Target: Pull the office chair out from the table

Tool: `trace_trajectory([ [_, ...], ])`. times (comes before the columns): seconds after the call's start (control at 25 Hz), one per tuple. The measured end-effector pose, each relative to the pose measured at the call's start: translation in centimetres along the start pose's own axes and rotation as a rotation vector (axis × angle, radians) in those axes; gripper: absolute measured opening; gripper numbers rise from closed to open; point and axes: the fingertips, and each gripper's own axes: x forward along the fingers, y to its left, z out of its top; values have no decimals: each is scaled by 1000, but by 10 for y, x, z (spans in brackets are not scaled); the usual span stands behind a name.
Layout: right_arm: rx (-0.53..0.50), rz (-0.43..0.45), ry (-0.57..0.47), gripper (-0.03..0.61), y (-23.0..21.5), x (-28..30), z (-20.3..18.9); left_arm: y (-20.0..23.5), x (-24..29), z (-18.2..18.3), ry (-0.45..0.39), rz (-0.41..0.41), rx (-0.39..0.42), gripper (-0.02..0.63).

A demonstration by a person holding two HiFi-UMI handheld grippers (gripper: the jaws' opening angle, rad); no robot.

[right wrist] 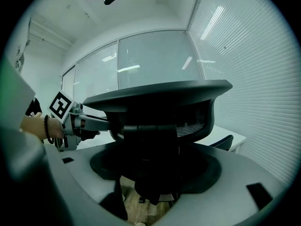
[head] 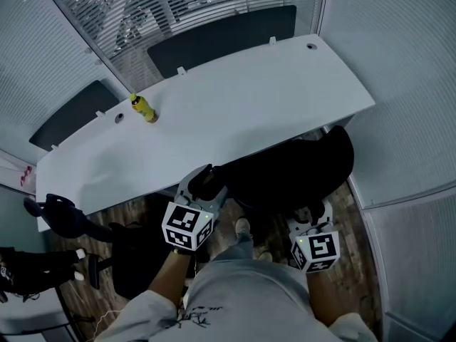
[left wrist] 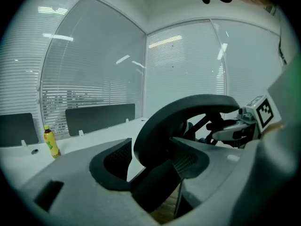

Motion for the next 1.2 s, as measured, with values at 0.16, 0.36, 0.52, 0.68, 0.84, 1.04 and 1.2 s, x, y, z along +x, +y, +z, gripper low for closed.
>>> trace_trajectory([
  [0.16, -11, -17, 4, 272, -1, 8, 3, 0, 6, 0, 5, -11, -17, 244],
  [0.36, -35, -23, 15, 272, -3, 11, 1, -2, 10, -3, 14, -13, -13, 244],
  [0.52, -48, -37, 37, 272, -4, 7, -2, -6, 7, -4, 16, -16, -4, 239],
  [0.68, -56, -30, 79, 273, -3, 8, -3, -6, 5, -3, 18, -11, -7, 239],
  [0.84, -58, -30, 86, 276, -4, 6, -5, -8, 5, -4, 20, -9, -9, 239],
  [1.04, -57, -36, 89, 276, -4, 3, -8, -11, 3, -4, 24, -10, 10, 239],
  [1.2, -56, -40, 90, 276, -3, 2, -9, -11, 3, -5, 29, -14, 8, 236],
])
